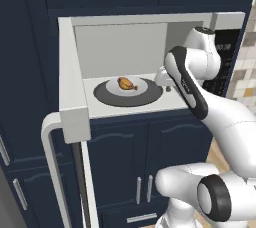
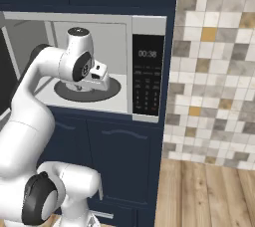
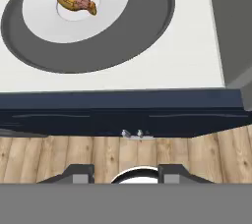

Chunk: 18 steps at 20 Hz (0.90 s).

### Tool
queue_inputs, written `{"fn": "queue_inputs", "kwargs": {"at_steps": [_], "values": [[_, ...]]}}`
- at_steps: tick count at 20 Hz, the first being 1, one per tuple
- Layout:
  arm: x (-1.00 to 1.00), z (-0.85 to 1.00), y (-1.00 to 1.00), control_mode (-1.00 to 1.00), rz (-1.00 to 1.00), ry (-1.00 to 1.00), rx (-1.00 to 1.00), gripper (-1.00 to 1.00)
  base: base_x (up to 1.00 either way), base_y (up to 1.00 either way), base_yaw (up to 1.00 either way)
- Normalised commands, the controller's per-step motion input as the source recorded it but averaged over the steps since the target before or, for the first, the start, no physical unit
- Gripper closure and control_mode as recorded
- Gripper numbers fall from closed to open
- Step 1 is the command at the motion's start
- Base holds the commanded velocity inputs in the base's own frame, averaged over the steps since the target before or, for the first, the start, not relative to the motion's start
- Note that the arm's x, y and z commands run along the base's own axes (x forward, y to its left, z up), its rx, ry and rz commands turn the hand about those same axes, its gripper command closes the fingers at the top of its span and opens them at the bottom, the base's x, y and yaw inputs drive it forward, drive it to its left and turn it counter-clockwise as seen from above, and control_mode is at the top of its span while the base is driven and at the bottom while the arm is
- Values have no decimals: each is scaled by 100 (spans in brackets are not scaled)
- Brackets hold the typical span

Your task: Pick the chicken drumstick from the microwave and place it on plate located on the counter.

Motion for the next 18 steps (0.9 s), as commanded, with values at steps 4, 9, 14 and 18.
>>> {"fn": "queue_inputs", "kwargs": {"at_steps": [4,9,14,18], "values": [[-11,0,8,-100,4,-21,0,-100,0,0,0],[-1,-2,79,-100,22,-37,0,-100,0,0,0],[9,-4,75,-100,21,-21,0,-100,0,0,0],[55,0,34,-100,9,0,0,-100,0,0,0]]}}
